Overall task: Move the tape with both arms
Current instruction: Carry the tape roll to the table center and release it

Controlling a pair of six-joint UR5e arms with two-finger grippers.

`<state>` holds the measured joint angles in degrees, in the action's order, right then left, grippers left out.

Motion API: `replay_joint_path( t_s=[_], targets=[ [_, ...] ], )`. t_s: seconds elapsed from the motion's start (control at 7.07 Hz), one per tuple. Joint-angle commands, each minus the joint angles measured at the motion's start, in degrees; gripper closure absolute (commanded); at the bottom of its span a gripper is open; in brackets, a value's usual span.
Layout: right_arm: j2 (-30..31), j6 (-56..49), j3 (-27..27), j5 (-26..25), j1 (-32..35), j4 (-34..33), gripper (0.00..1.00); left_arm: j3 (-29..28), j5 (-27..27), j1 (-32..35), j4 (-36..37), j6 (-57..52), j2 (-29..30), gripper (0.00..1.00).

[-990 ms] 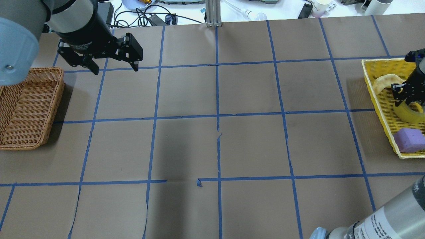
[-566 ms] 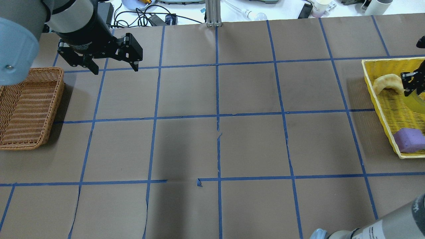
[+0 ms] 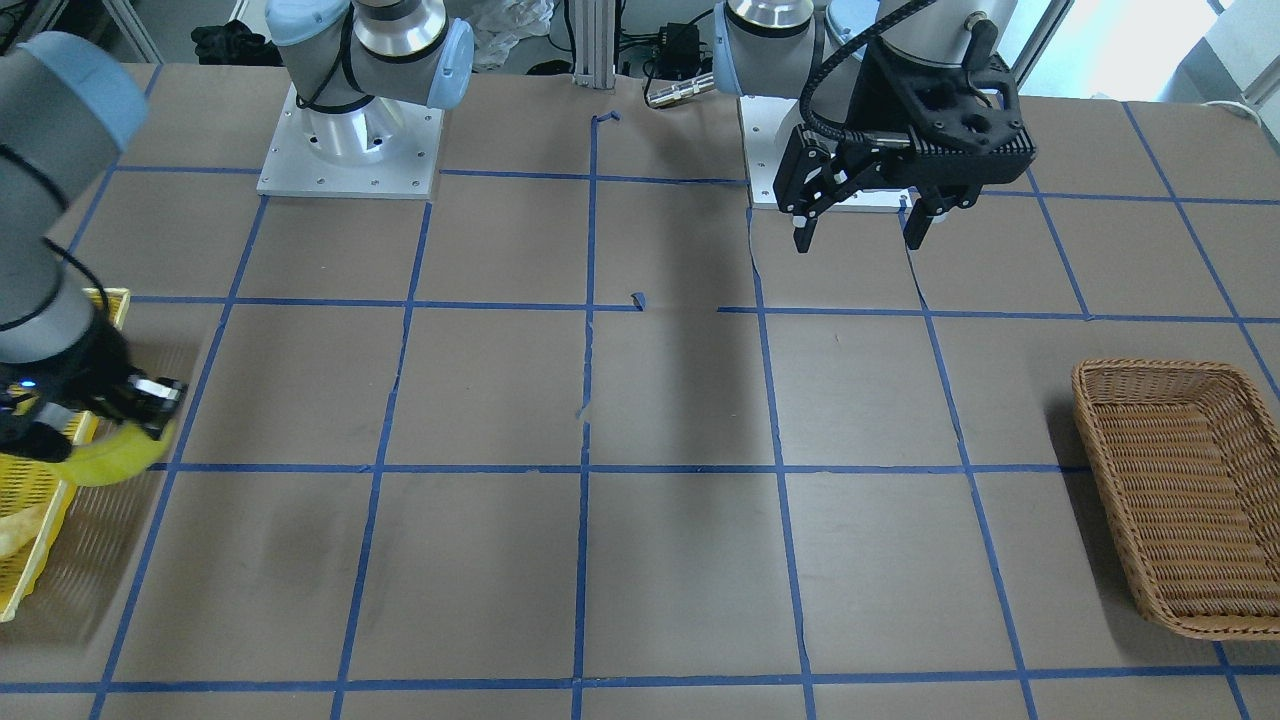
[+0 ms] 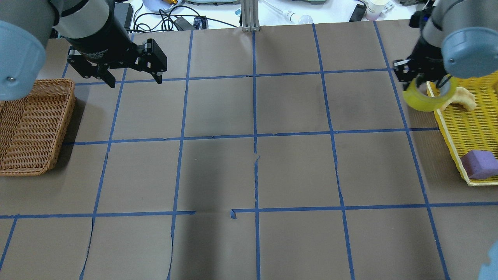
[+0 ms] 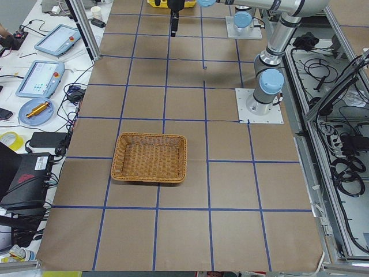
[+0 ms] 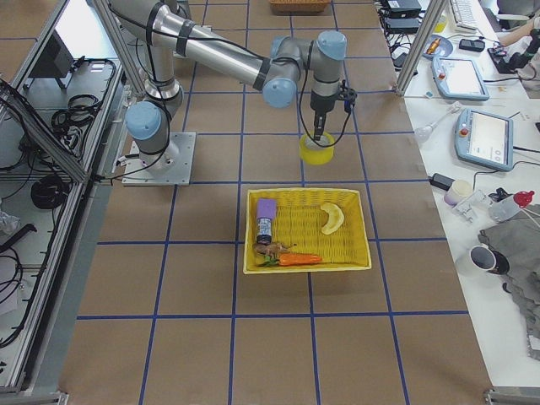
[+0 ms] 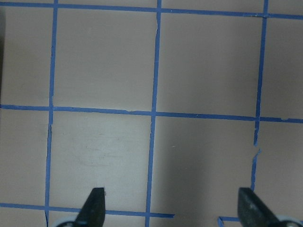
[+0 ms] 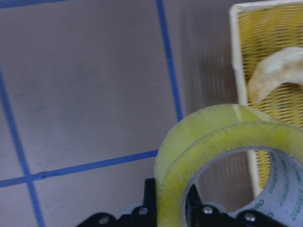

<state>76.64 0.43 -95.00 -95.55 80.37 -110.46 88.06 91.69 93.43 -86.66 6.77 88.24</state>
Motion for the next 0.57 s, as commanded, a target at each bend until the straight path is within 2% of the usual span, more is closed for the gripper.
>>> replay_joint_path(
  t_s=[0.0, 0.14, 0.42],
  targets=[
    [-4.71, 17.45, 1.91, 6.05, 13.62, -2.80, 1.00, 0.10, 0.15, 0.00, 0.00, -0.09, 0.00, 0.00],
    [-9.70, 26.72, 5.66, 7.99, 18.89, -3.79, 1.00, 0.18, 0.07, 0.00, 0.09, 0.00, 0.00, 0.00],
    [-17.54, 38.10, 13.67, 8.27, 26.38, -3.89, 1.00, 0.27, 0.24, -0.09, 0.17, -1.04, 0.00, 0.00]
  ],
)
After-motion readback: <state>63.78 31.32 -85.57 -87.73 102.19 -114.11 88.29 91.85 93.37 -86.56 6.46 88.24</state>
